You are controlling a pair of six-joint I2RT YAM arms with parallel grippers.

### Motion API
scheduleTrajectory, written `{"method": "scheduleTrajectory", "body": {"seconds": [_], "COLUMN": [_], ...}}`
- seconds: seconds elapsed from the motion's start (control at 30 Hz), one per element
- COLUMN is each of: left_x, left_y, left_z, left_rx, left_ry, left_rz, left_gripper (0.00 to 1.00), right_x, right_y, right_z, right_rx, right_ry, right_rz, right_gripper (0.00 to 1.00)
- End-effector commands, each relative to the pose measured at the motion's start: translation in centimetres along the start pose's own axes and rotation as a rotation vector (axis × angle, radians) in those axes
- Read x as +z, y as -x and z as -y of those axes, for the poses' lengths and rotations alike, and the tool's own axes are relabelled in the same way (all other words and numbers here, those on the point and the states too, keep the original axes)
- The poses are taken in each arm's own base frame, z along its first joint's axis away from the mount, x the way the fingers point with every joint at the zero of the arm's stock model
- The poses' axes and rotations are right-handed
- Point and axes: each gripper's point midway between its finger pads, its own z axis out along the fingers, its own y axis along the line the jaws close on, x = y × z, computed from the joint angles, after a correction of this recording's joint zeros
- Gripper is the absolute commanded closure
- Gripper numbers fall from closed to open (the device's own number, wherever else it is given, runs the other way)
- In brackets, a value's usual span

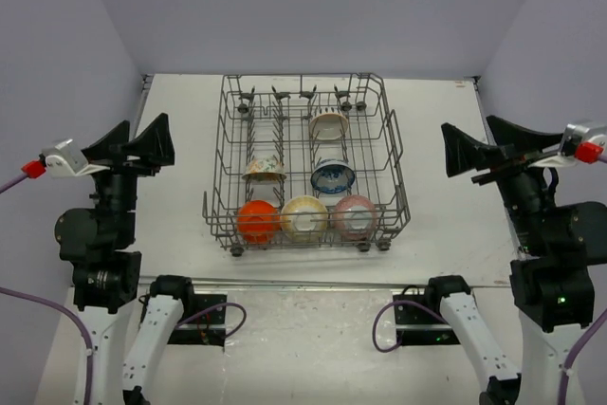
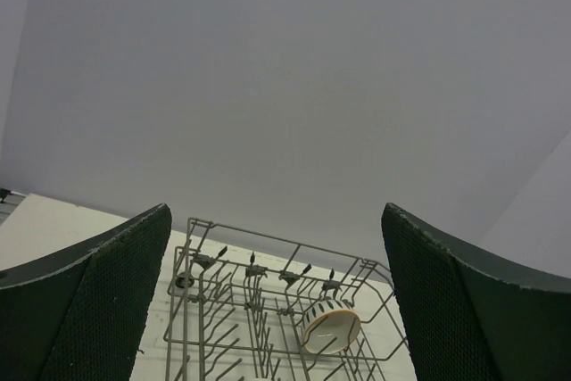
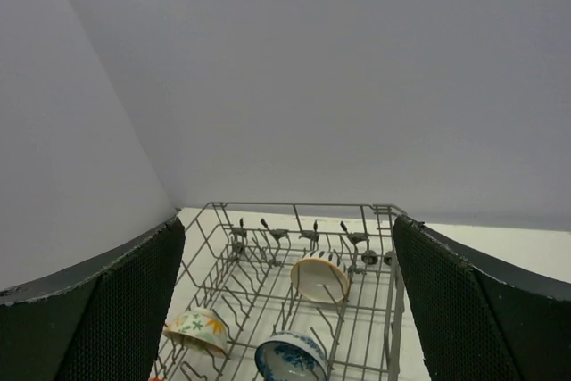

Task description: Unload the bowls from the dish rack

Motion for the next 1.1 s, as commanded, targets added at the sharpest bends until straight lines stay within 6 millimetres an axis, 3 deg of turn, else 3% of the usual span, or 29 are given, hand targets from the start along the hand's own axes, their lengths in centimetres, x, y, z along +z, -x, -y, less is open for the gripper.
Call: {"method": "scheduleTrajectory", "body": {"seconds": [0.0,0.17,0.2,0.23,0.37,0.43,0.57,0.6,0.67,0.7,0.73,0.8,0.9,1.07], "left_x": [0.0,1.4,2.2,2.5,3.4,3.5,4.0,4.2,4.6,4.7,5.1,5.4,6.3,7.9], "left_y": [0.9,0.5,-0.4,-0.6,-2.3,-2.9,-4.6,-4.9,-5.6,-5.9,-6.4,-6.7,-7.4,-9.6], "left_z": [0.8,1.4,1.0,0.8,0.8,1.2,1.0,1.0,1.4,1.4,1.3,1.1,0.3,-1.0], "left_rx": [0.017,0.053,0.059,0.065,0.062,0.051,0.028,0.026,0.024,0.032,0.047,0.064,0.089,0.09], "left_ry": [-0.01,-0.004,0.014,0.022,0.024,-0.007,-0.012,-0.013,-0.048,-0.056,-0.063,-0.063,-0.042,-0.009], "left_rz": [-0.032,-0.138,-0.176,-0.194,-0.28,-0.301,-0.349,-0.356,-0.378,-0.386,-0.397,-0.404,-0.41,-0.446], "left_gripper": [0.0,0.0,0.0,0.0,0.0,0.0,0.0,0.0,0.0,0.0,0.0,0.0,0.0,0.0], "right_x": [1.4,5.5,6.4,8.2,12.2,13.5,14.8,14.9,15.8,16.1,16.5,16.8,16.7,16.1], "right_y": [-0.6,-2.4,-3.0,-4.7,-9.0,-10.8,-13.4,-14.1,-16.7,-16.9,-19.9,-21.3,-24.7,-28.5], "right_z": [0.0,-0.3,-0.5,-0.7,-1.8,-2.4,-3.3,-4.6,-4.1,-5.2,-3.9,-4.3,-3.1,0.4], "right_rx": [0.022,0.106,0.124,0.175,0.313,0.368,0.363,0.341,0.247,0.213,0.156,0.069,-0.095,-0.198], "right_ry": [-0.009,0.022,0.036,0.064,0.17,0.215,0.224,0.243,0.189,0.202,0.137,0.119,0.038,-0.171], "right_rz": [-0.094,-0.254,-0.295,-0.395,-0.574,-0.585,-0.593,-0.609,-0.653,-0.666,-0.747,-0.789,-0.854,-0.923], "right_gripper": [0.01,0.01,0.01,0.01,0.01,0.04,0.05,0.04,0.04,0.04,0.04,0.04,0.03,0.08]}}
